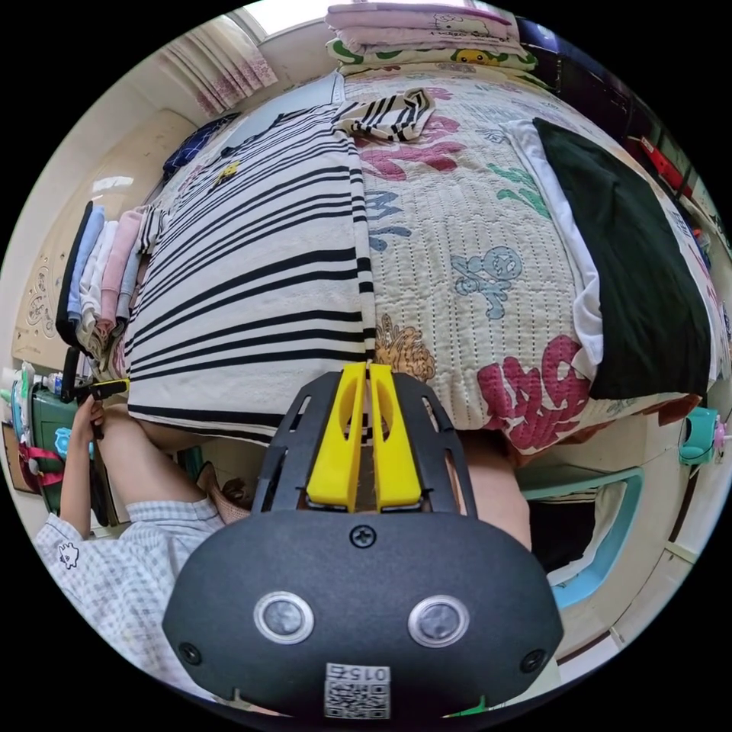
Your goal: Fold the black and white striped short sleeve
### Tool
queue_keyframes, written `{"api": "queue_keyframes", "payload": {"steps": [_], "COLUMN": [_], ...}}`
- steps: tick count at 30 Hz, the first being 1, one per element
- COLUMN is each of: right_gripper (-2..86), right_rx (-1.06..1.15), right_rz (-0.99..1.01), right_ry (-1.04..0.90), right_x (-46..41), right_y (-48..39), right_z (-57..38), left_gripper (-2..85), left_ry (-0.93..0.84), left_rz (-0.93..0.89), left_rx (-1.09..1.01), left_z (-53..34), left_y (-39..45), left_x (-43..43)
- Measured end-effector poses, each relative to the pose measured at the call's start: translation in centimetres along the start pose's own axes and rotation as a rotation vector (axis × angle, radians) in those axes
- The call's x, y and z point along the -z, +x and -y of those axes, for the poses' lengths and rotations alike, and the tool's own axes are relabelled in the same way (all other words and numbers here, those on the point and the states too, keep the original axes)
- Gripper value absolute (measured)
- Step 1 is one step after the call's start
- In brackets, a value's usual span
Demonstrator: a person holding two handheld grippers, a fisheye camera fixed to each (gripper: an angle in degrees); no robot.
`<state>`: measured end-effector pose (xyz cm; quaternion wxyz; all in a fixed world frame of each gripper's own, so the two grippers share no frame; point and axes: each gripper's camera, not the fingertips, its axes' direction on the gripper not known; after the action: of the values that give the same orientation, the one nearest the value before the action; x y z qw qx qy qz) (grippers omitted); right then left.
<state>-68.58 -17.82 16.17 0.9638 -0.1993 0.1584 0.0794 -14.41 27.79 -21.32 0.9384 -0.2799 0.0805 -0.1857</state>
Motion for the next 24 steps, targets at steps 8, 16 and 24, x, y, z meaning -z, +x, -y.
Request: {"api": "queue_keyframes", "payload": {"steps": [8,16,24], "right_gripper": [0.0,0.1,-0.5], "right_rx": [-0.056,-0.160,-0.556], "right_rz": [0.055,0.078,0.084], "right_ry": [0.005,0.023,0.209], "right_x": [1.2,3.3,8.6], "right_y": [1.9,4.4,9.8], "right_z": [0.7,1.5,-1.2], "left_gripper": [0.1,-0.2,-0.6], "left_ry": [0.050,0.107,0.427], "left_rz": [-0.011,-0.046,-0.187], "left_rx": [0.008,-0.008,0.026], "left_z": [-3.3,-7.8,-17.0], "left_y": [-1.5,-3.5,-7.5], "left_x": [2.2,4.9,10.8]}}
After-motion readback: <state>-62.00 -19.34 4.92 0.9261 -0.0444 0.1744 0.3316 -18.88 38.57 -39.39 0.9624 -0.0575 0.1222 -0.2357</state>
